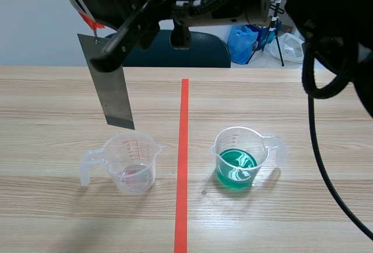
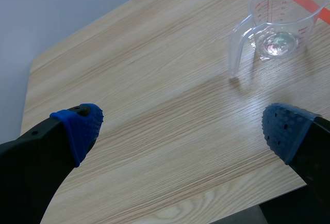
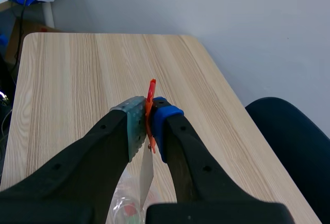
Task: Do the redox reaction experiment
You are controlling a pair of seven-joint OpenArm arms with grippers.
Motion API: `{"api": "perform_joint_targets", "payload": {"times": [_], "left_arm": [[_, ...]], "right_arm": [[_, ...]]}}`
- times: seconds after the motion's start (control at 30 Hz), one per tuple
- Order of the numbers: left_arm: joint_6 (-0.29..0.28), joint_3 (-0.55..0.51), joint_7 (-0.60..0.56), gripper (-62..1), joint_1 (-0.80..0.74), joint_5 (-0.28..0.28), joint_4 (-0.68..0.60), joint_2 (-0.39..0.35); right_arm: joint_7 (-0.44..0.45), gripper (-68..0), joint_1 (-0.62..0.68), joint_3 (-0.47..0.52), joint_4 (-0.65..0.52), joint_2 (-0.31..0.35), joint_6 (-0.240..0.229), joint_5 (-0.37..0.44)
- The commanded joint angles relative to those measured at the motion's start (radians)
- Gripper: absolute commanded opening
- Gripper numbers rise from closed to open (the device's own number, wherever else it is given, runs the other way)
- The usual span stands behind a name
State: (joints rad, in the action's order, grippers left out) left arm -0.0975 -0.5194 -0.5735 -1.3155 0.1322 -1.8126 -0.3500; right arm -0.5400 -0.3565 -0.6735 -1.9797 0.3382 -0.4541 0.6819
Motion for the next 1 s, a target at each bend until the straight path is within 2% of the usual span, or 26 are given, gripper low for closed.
{"api": "perform_joint_targets", "payload": {"times": [0.0,0.13,0.97], "left_arm": [[0.005,0.002,-0.013,1.4,-0.001,0.012,-0.011,0.005],[0.005,0.002,-0.013,1.4,-0.001,0.012,-0.011,0.005],[0.005,0.002,-0.013,1.4,-0.001,0.013,-0.011,0.005]], "right_arm": [[0.006,-66.9,-0.014,0.008,-0.002,-0.003,0.006,0.026],[0.002,-66.9,-0.014,0.008,-0.002,-0.003,0.014,0.063],[0.0,-66.9,-0.014,0.008,-0.002,-0.003,0.017,0.068]]}}
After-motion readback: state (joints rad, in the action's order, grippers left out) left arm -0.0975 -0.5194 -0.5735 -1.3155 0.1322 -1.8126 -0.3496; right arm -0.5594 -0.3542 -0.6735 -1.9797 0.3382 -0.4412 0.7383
